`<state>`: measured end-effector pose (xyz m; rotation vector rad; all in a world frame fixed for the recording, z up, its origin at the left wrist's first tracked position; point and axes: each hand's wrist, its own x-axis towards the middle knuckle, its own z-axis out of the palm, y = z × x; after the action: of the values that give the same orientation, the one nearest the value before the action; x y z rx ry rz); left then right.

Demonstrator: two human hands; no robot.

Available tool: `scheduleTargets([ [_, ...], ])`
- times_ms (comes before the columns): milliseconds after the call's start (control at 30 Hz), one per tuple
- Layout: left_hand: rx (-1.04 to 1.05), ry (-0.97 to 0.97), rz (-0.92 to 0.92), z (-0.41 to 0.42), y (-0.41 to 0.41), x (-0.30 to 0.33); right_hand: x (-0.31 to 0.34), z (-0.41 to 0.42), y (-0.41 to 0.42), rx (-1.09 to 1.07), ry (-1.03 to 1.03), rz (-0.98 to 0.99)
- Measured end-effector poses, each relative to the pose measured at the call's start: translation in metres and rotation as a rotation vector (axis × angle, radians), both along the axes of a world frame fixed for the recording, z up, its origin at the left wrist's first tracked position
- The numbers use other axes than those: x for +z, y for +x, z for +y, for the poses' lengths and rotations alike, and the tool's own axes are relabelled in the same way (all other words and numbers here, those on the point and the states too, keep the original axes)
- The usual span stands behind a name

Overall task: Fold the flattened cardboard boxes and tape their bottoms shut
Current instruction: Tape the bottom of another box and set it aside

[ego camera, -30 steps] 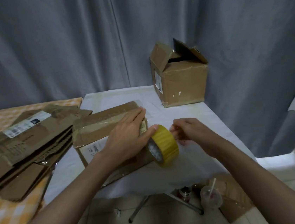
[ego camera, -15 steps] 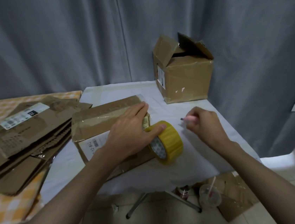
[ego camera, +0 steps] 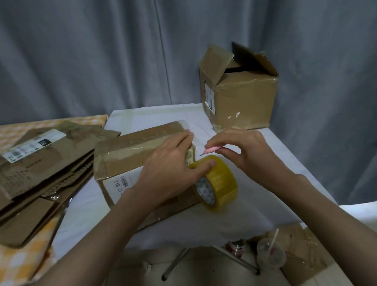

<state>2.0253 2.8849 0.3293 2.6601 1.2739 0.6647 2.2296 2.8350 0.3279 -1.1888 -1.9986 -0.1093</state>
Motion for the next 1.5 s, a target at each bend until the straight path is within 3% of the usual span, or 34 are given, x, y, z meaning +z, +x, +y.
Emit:
scheduleTargets([
  [267, 0.003, -0.028, 0.025, 0.0, 0.001, 0.001, -0.005, 0.008, -0.004, -0.043, 0.021, -0.058],
  [400, 0.005, -0.015, 0.037, 0.001, 0.001, 0.0, -0.014, 0.011, 0.008, -0.181, 0.007, -0.087],
  [600, 0.009, -0.021, 0.046, 0.0, 0.001, 0.001, -0.045, 0.016, 0.026, -0.553, -0.24, -0.114],
  [833, 0.003, -0.033, 0.062, 0.001, 0.001, 0.001, -0.061, 0.006, 0.024, -0.601, -0.479, -0.141],
  [933, 0.007, -0.03, 0.068, 0.0, 0.001, 0.002, -0.041, -0.002, 0.011, -0.55, -0.457, 0.108],
  [1000, 0.01, -0.029, 0.073, -0.001, 0.002, 0.003, -0.023, -0.005, -0.001, -0.438, -0.445, 0.42],
  [1067, 0.013, -0.033, 0.075, -0.002, 0.003, 0.003, -0.002, -0.008, -0.014, -0.293, -0.654, 0.729],
  [1200, 0.009, -0.015, 0.081, -0.003, 0.004, 0.004, 0.016, -0.005, -0.033, -0.233, -1.073, 0.85],
  [1333, 0.018, 0.005, 0.076, -0.005, 0.004, 0.002, 0.02, -0.002, -0.04, -0.175, -1.173, 1.077],
  [1500, 0.014, 0.017, 0.075, -0.005, 0.005, 0.002, 0.017, 0.001, -0.038, -0.213, -1.208, 1.12],
])
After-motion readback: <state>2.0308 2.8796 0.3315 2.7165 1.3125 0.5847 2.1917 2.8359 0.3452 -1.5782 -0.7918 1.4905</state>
